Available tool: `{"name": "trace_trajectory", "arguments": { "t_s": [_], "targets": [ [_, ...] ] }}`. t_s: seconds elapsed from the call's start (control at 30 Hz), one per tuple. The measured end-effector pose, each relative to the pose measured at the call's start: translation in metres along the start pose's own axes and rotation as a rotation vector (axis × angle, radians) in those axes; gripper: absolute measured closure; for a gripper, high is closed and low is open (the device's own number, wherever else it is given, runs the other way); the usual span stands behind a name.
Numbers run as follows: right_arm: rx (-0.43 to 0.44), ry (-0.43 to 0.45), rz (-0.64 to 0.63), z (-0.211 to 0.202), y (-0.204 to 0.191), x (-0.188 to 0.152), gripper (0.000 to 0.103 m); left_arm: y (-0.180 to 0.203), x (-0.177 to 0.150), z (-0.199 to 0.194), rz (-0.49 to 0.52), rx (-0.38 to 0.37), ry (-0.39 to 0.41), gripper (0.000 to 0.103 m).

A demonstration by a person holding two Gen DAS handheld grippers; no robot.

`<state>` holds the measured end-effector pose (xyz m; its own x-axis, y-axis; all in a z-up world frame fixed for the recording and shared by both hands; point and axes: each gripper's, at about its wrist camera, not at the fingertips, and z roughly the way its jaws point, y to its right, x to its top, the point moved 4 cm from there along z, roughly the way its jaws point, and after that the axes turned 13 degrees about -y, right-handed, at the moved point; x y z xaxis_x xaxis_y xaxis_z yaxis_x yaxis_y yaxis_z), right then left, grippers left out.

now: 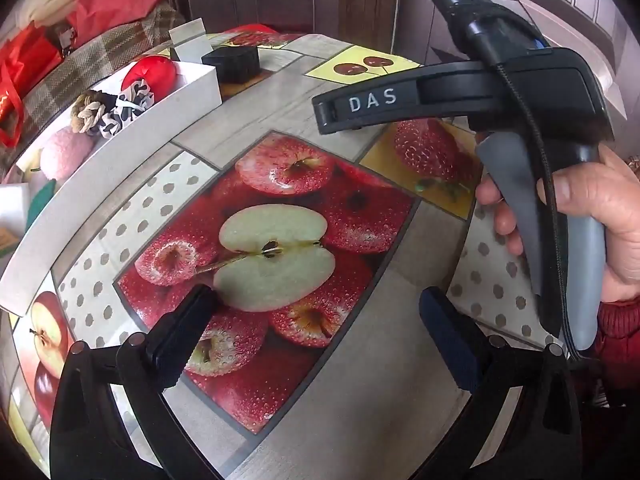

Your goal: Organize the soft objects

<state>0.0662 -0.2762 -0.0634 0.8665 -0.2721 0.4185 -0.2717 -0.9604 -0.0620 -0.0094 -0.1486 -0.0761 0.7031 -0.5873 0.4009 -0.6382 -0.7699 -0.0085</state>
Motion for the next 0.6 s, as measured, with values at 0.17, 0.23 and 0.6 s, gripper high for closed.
{"name": "trace_trajectory", "arguments": {
  "t_s": [0.17,0.23,0.6],
  "targets": [
    [-0.063,-0.03,-0.074,0.007,-0.016,0.002,0.0,-0.023,0.004,0.001,0.002,-0.018,-0.008,0.001],
    [-0.056,-0.03,-0.075,0.007,-0.015,0.002,0.0,-0.024,0.003,0.0,0.002,-0.016,-0.008,0.001],
    [-0.046,-0.025,-0.069,0.008,-0.016,0.0,0.0,-0.021,0.009,-0.001,-0.002,-0.007,-0.016,0.001]
  ]
}}
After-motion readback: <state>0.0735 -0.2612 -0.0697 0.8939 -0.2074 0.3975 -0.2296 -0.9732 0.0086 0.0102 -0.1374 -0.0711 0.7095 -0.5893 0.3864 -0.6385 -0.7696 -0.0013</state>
